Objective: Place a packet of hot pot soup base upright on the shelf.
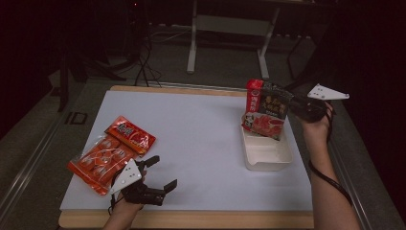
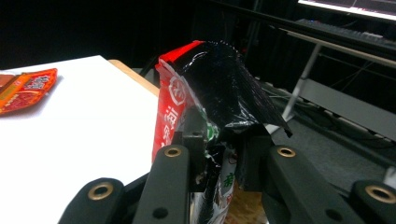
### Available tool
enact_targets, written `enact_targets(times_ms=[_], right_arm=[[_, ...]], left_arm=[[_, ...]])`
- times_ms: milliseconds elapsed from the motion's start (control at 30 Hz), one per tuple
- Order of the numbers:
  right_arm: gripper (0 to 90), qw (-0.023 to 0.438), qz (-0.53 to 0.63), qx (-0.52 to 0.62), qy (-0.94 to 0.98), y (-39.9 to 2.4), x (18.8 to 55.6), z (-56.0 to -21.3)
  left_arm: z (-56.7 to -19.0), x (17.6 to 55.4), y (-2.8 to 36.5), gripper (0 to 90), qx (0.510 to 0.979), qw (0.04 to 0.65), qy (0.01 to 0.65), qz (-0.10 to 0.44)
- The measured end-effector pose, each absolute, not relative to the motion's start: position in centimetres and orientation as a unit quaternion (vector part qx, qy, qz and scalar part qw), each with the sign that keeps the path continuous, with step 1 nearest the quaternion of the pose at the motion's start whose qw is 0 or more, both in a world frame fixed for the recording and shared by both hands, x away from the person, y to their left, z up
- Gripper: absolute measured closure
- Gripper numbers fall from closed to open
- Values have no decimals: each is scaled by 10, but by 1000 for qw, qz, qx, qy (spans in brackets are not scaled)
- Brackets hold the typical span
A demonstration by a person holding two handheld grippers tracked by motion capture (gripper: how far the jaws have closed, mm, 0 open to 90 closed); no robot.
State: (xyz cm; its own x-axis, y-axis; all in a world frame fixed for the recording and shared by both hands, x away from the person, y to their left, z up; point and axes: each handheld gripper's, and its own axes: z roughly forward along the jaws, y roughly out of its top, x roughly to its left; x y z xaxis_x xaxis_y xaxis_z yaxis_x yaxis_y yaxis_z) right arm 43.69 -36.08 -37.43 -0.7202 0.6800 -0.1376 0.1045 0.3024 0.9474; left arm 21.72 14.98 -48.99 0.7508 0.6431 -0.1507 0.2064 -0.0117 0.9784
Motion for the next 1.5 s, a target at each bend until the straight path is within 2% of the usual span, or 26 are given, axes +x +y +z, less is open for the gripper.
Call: enact_targets(times_ms=[600, 833, 933, 1033, 1133, 1167, 1267, 1500], right_arm=[[762, 248, 545, 261, 757, -354, 435, -391], [749, 233, 533, 277, 765, -355, 436, -409], [699, 208, 549, 309, 748, -361, 435, -413], [608, 217, 536, 329, 746, -360, 432, -410], [575, 203, 530, 345, 748, -358, 431, -405], [516, 198, 531, 345, 748, -357, 431, -404], [504, 191, 548, 337, 741, -356, 427, -397], [447, 211, 557, 318, 737, -347, 415, -374]], left_arm=[[-491, 217, 151, 15, 689, 633, 310, 170], [-491, 217, 151, 15, 689, 633, 309, 172], [-492, 217, 151, 15, 690, 632, 310, 171], [-492, 218, 150, 15, 690, 631, 310, 169], [-491, 217, 149, 15, 694, 629, 305, 173], [-491, 217, 149, 15, 694, 629, 305, 174], [-492, 217, 149, 16, 694, 628, 305, 174], [-491, 217, 149, 15, 696, 628, 303, 172]])
